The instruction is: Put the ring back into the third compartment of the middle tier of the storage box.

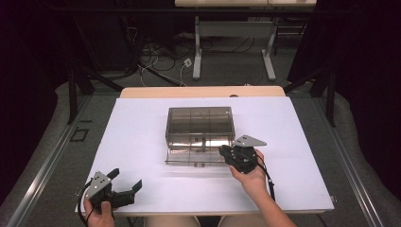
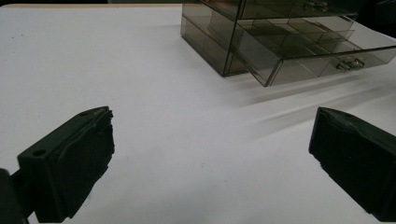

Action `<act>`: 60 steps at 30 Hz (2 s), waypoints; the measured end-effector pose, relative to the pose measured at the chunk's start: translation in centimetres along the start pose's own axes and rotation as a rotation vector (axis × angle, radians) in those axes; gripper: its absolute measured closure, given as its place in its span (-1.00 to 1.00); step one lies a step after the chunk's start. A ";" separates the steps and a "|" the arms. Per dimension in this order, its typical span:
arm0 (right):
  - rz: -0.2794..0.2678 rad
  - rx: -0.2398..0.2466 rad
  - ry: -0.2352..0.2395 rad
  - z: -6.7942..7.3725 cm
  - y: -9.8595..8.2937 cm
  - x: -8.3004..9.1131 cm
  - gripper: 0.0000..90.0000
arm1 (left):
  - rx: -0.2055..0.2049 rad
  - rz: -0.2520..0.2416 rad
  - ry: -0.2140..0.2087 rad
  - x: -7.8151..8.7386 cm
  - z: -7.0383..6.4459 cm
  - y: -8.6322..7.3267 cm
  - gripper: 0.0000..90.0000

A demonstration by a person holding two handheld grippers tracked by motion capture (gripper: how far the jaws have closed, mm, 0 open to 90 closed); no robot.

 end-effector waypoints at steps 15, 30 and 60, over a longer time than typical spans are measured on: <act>-0.002 0.000 -0.026 -0.1 -0.1 0.0 -0.05 | 0.003 -0.001 -0.001 0.0 0.0 0.0 -0.99; -0.027 -0.020 -0.043 -0.3 -0.1 0.7 -0.50 | 0.002 0.000 0.002 0.0 0.1 0.0 -0.99; -0.094 -0.004 -0.136 -4.2 -2.1 6.5 -1.00 | 0.001 0.004 0.002 -0.1 -0.1 -0.1 -0.99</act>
Point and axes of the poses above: each handheld gripper's, and its own axes: x roughly backward along the jaws, y roughly out of its top, z roughly to its left, the point moved 7 cm from there along -x, roughly forward along the jaws
